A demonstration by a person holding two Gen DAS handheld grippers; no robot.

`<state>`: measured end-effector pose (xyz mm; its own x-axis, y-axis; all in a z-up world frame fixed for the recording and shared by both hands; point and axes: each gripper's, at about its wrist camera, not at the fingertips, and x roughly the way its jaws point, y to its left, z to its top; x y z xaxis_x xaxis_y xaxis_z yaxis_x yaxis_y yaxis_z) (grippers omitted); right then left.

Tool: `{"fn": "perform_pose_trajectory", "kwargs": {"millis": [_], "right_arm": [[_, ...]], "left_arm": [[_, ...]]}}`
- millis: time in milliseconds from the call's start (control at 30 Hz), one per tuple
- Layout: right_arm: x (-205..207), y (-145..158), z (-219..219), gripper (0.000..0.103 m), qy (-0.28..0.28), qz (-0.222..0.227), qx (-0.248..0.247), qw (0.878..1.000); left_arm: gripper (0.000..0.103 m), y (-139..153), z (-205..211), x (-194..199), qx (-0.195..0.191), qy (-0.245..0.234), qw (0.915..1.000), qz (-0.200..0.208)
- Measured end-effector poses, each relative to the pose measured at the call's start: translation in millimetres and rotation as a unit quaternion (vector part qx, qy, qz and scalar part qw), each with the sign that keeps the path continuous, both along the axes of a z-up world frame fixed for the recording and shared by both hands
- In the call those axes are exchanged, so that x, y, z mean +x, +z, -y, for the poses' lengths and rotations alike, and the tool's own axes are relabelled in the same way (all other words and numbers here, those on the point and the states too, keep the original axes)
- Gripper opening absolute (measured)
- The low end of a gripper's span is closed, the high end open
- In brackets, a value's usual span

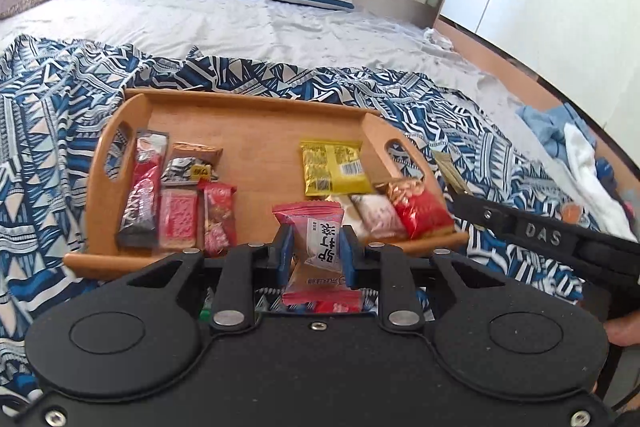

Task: Organize snacks
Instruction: 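Carry the pink packet with the left gripper while the right gripper carries the gold packet over the tray, then open the left gripper over the tray while the right gripper releases the gold packet there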

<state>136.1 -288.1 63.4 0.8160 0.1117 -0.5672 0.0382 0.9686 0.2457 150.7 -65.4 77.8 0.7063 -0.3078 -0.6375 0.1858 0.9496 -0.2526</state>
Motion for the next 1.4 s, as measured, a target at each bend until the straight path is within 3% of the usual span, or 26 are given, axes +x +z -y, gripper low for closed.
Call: {"fn": "perform_pose_trajectory", "kwargs": {"millis": [233,600,1067,1400], "right_arm": [[62,-3,12,0.04,-0.022,-0.035,0.034,0.999],[122,-32,5,0.041,-0.026,-0.071,-0.006,0.997],[136,-48,-11,0.042,-0.005,-0.07,-0.068,0.995],[139,-56,-3,0.04,-0.011,-0.083,-0.041,0.996]], "left_arm": [[0.023,-18,16,43,0.018,0.009,0.9996,-0.018],[0.023,-47,22,81,0.026,0.023,0.9986,-0.041],[0.024,-53,35,83,0.053,0.014,0.9982,-0.024],[0.024,-54,37,82,0.055,0.011,0.9982,-0.021]]}}
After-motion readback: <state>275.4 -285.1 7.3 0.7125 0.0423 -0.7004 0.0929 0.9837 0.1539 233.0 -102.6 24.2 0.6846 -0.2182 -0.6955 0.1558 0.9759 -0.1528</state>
